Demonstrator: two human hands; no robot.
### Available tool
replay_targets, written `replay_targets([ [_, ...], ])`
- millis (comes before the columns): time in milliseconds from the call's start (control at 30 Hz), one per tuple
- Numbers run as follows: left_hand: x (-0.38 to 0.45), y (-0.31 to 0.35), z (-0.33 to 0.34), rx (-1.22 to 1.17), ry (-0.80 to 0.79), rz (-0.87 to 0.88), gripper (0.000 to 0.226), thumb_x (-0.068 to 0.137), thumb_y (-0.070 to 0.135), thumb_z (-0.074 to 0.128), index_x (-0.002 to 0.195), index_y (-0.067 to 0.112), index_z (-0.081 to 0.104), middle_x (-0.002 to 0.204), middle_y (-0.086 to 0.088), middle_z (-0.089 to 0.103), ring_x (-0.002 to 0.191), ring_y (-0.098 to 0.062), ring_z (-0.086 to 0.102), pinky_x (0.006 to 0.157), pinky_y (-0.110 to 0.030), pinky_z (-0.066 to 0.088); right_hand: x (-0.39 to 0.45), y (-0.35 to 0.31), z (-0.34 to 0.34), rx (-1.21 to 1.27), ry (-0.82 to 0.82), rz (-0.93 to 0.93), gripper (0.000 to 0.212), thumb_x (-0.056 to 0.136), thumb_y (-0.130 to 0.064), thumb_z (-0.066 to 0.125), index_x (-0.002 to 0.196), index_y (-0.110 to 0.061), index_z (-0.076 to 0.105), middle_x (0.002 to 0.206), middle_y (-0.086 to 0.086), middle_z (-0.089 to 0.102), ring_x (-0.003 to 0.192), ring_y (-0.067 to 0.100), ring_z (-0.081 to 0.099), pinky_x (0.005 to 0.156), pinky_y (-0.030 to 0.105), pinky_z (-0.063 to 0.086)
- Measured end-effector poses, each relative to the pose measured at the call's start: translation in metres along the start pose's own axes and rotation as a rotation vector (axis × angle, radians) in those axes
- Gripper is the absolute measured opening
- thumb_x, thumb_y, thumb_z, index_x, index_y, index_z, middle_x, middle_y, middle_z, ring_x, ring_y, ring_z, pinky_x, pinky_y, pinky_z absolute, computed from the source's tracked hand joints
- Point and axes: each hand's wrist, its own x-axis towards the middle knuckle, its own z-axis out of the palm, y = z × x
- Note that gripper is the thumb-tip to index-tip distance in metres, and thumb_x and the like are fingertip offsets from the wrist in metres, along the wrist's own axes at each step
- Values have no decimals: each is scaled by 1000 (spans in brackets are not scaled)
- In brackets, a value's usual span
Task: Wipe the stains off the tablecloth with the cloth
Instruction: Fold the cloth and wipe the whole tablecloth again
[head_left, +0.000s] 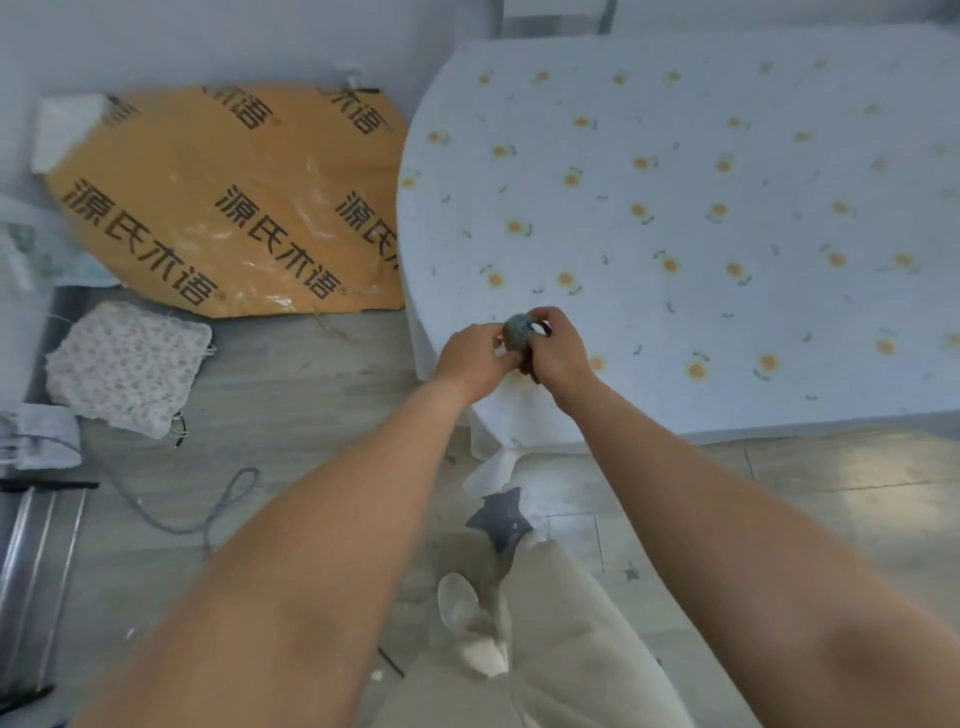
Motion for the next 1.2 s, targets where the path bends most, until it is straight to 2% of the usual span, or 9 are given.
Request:
replay_targets([
  [67,18,12,-24,-51,82,-15,8,85,24,67,81,17,65,76,3,69,78,-20,64,58,-27,37,18,-29,7,63,-27,-8,21,94,-18,47,113,-12,54,96,18,67,58,22,57,47,29,43],
  [133,40,22,-48,-60,140,-36,5,83,19,64,84,16,68,70,6,66,71,-17,61,55,-25,36,38,-58,14,67,-81,-21,31,90,-31,58,112,-10,51,91,13,68,62,21,60,52,32,47],
  [300,101,36,-99,-90,213,-35,15,80,26,67,92,17,64,75,3,67,79,-23,64,56,-30,39,111,-115,25,193,-146,21,28,88,-8,59,114,0,57,91,16,67,67,23,62,58,33,53],
  [433,154,41,-140,-61,229,-87,56,91,41,66,137,11,53,127,-8,64,117,-24,59,95,-38,49,159,-163,28,282,-96,30,7,88,-4,61,93,-7,62,79,12,65,66,25,61,64,36,57],
  [633,240,48,-198,111,166,-118,72,93,36,67,151,8,35,153,-11,41,138,-29,41,106,-37,38,259,-227,39,327,1,104,24,83,9,47,95,-4,63,81,12,61,71,30,59,77,45,59],
  [800,317,24,-224,229,35,-108,99,84,36,79,157,9,18,165,-7,16,149,-26,22,116,-37,30,347,-251,53,-4,76,-3,38,77,1,55,111,-11,67,96,15,68,74,31,65,64,37,60],
  [1000,414,2,-234,372,-88,-91,133,72,46,85,157,7,-8,164,-12,-19,152,-29,-14,122,-41,11,451,-283,71,-290,156,-89,18,81,-14,61,98,-11,69,86,10,68,77,30,66,70,40,58],
  [1133,472,-12,-240,476,-116,-38,136,69,47,87,156,2,-7,164,-12,-17,152,-27,-11,122,-37,8,525,-292,78,-606,228,-195,20,89,-20,55,104,-13,66,95,5,67,83,24,58,67,27,40],
  [1200,490,-23,-239,495,-170,-24,132,70,39,89,157,2,-3,165,-9,-16,153,-27,7,120,-36,26,556,-288,78,-753,238,-229,24,87,-10,52,107,-11,64,101,9,65,89,26,60,67,25,36],
])
